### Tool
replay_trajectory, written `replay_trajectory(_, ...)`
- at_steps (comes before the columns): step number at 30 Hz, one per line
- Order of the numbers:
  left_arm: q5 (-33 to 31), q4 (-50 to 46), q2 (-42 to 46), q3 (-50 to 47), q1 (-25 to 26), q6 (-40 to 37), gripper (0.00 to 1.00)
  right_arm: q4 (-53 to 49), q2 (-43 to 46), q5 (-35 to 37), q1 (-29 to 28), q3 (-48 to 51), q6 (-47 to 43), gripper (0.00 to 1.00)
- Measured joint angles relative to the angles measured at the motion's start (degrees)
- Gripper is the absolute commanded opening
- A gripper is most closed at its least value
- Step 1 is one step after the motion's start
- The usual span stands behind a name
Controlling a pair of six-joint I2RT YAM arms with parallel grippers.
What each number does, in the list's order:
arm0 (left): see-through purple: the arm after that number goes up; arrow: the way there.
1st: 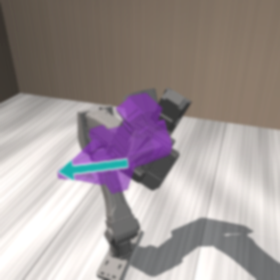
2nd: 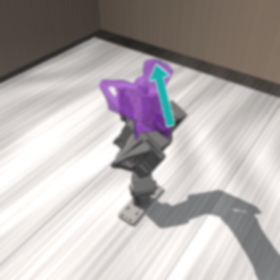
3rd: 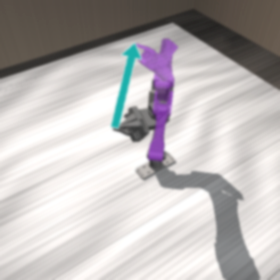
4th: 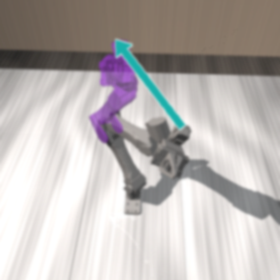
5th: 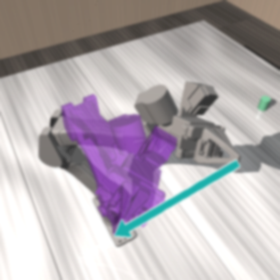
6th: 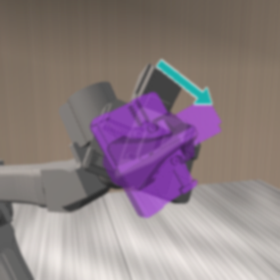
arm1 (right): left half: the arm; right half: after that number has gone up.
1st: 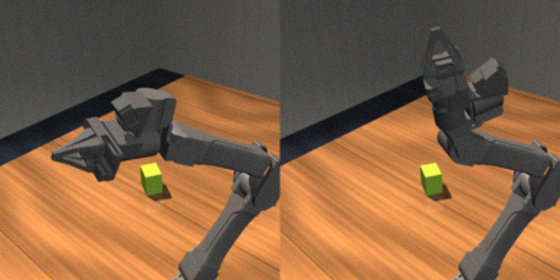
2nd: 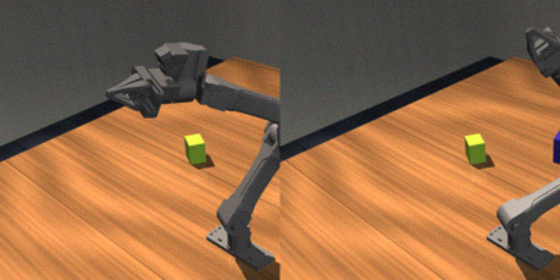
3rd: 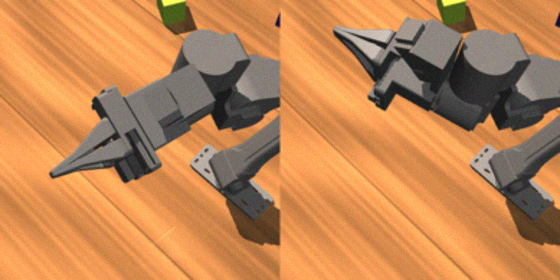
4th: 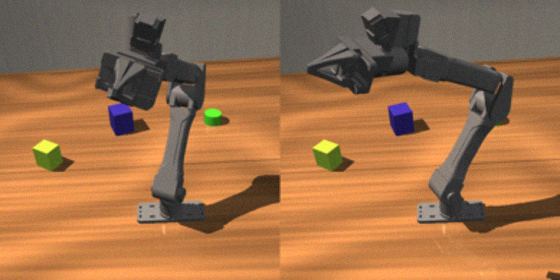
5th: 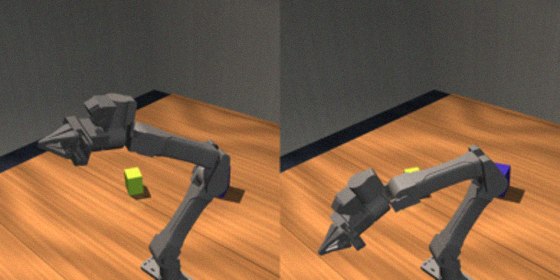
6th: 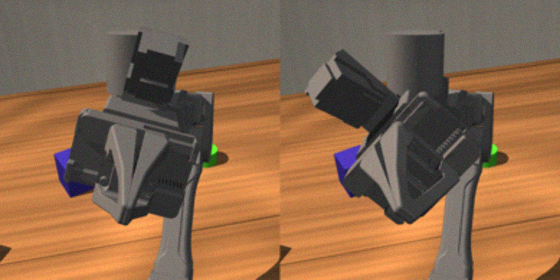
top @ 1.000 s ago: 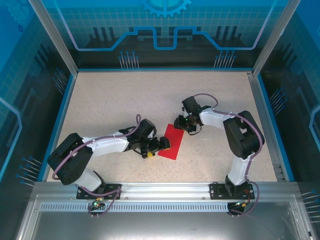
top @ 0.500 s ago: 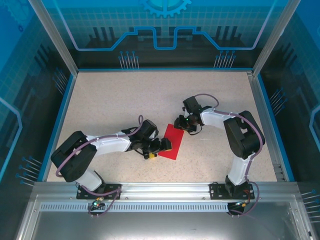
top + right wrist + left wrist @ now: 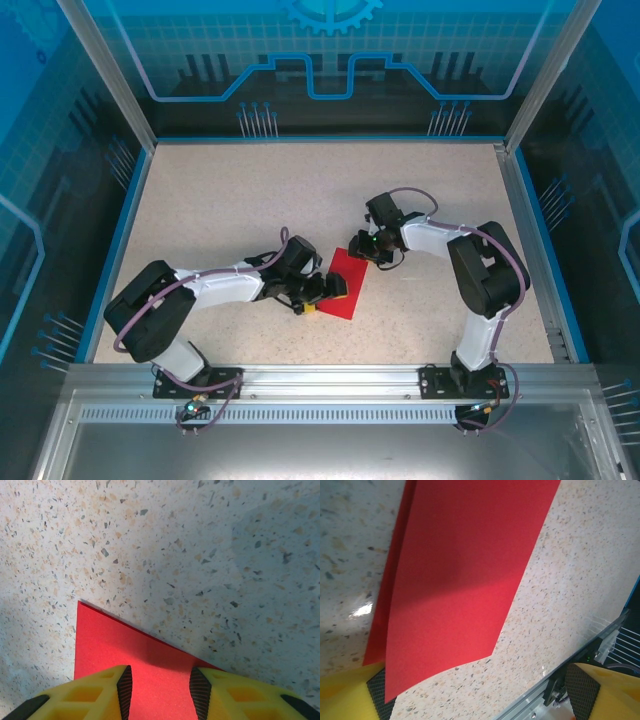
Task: Fold a paper plane with a square sheet of paper (pick it up from the middle)
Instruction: Fold the triangle a second time at the center of the table.
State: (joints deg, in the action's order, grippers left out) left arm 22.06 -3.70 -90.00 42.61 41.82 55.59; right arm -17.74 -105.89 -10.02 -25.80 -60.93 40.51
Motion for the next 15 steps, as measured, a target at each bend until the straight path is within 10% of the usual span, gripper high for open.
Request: replay_trajectory(15,1.4,2.4,0.2,0.1,0.0,0.0,0.87,0.2,0.0,-1.0,0.3,0.2,0.0,0.40)
